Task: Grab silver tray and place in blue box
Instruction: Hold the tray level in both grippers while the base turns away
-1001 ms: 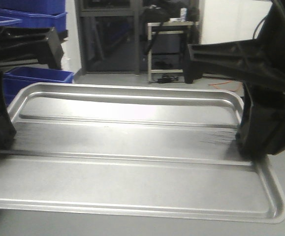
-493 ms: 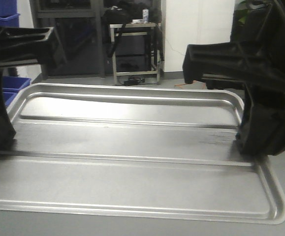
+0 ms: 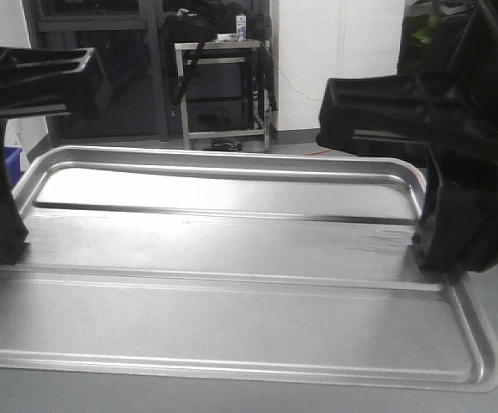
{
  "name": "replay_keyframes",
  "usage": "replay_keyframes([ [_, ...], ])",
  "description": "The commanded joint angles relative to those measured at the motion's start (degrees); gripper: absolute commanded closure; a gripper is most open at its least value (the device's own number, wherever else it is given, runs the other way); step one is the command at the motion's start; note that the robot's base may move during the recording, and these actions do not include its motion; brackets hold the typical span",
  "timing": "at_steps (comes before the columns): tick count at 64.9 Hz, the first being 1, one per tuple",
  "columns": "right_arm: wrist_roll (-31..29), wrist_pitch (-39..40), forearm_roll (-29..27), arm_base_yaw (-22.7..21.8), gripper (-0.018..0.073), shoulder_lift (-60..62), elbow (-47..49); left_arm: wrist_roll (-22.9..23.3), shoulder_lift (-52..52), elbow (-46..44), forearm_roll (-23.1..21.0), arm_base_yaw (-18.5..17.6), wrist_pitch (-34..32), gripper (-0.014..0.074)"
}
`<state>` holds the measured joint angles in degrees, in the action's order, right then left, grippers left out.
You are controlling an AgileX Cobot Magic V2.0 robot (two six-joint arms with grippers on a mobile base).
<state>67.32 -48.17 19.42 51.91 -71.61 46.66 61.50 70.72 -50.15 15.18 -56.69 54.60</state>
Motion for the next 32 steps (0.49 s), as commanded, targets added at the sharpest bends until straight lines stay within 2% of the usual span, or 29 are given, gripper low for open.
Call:
replay_keyframes([
  [1, -0.2, -0.8, 2.6, -0.2, 0.051, 1.6, 1.1, 0.5, -1.4, -1.3, 2.0, -0.3, 0.4, 0.07],
  [32, -0.2, -1.3, 2.6, -0.2, 0.051, 1.6, 1.1, 0.5, -1.4, -1.3, 1.9, -0.3, 0.4, 0.07],
])
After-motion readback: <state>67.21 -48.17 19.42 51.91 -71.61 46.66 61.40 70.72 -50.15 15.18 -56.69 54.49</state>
